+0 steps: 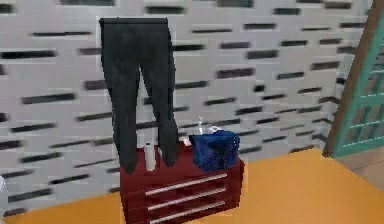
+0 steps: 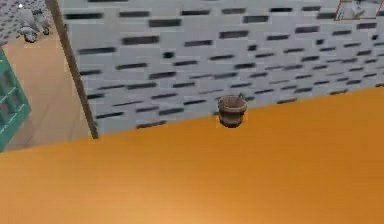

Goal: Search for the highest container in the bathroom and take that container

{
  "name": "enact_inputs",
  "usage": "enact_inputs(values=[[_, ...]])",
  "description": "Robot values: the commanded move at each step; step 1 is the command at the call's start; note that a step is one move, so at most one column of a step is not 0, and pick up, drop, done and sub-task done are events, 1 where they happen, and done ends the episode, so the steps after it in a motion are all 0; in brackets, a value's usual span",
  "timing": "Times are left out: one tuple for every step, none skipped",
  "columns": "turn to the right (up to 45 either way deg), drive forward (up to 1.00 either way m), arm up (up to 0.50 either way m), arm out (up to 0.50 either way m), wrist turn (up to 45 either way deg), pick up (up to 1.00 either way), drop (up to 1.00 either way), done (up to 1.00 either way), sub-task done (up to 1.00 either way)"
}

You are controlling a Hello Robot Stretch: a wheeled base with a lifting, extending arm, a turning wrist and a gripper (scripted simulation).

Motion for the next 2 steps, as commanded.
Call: enact_inputs(values=[[0.0,0.4,0.0,0.0,0.0,0.0,0.0,0.0,0.0],[-45.0,0.0,0.0,0.0,0.0,0.0,0.0,0.0,0.0]])
